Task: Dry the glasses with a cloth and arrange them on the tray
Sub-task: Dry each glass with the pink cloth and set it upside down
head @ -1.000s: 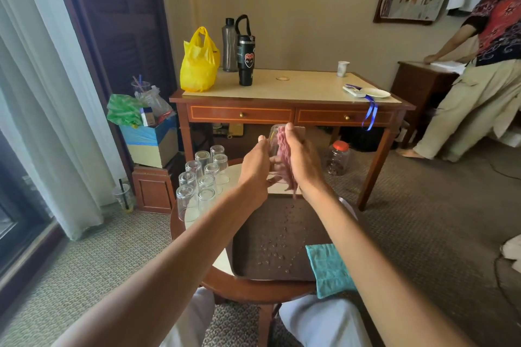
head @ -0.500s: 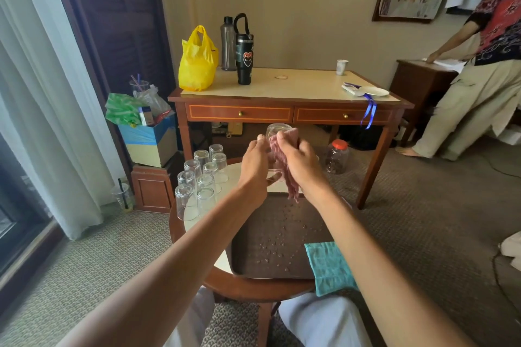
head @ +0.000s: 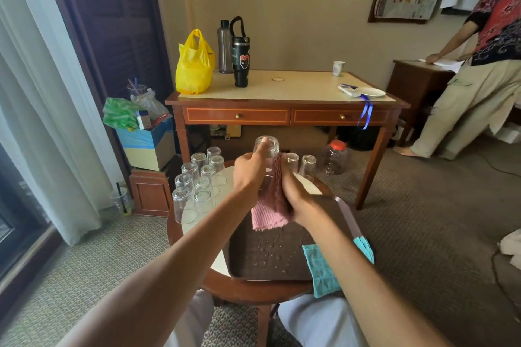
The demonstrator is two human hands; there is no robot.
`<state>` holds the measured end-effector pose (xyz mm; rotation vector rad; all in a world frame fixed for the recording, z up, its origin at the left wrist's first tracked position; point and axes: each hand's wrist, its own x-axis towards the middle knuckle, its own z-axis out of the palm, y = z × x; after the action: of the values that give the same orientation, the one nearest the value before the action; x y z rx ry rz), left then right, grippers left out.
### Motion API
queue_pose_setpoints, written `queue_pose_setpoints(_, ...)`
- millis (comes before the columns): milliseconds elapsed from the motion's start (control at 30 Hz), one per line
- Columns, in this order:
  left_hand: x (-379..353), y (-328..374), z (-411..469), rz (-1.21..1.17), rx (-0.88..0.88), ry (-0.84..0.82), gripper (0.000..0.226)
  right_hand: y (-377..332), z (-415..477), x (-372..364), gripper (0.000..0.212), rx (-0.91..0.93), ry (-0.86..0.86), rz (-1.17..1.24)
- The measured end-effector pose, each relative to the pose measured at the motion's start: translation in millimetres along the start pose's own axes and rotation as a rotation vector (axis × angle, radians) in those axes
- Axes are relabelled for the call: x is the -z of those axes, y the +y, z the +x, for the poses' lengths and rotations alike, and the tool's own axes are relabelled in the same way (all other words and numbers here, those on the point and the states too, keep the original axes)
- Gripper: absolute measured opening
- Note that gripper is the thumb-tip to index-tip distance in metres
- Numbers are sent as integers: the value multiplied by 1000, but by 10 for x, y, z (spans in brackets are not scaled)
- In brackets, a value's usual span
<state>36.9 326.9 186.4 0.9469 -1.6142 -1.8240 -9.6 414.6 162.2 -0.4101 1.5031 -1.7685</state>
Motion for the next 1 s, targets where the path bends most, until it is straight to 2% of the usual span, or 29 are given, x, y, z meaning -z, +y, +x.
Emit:
queue_pose_setpoints(67,9,-11,27,-13,5,52,53,141,5,9,81,-79,-10,110)
queue_pose_setpoints(200,70,33,128,-86,-3,94,54,295,63,99,83,-171,60,331)
queue_pose_setpoints(367,244,80,203,-266,75,-72,57,319,63,234,86,-127,-13,516)
queue_pose_setpoints(433,295,96,185,-121,80,-78,55,333,57,261,95,-76,-52,468)
queue_pose_setpoints(500,332,99,145,94,10,-86,53,367,47,252,98,-43,-37,401)
queue_pose_setpoints(633,339,70,98,514,-242,-167,49,393,65,262,86,6,-53,244)
queue_pose_setpoints(700,328,59,81,641,-247,-211,48,370,38,250,81,49,-99,178)
queue_pose_setpoints(800,317,50,57,733,-216,-320,43,351,30,253,77,113,-83,112)
queue_pose_setpoints(900,309,63,52,720,-199,-404,42,332,40,299,76,126,-19,93)
queue_pose_setpoints(1000,307,79,53,721,-172,-460,31,300,71,325,80,114,55,65)
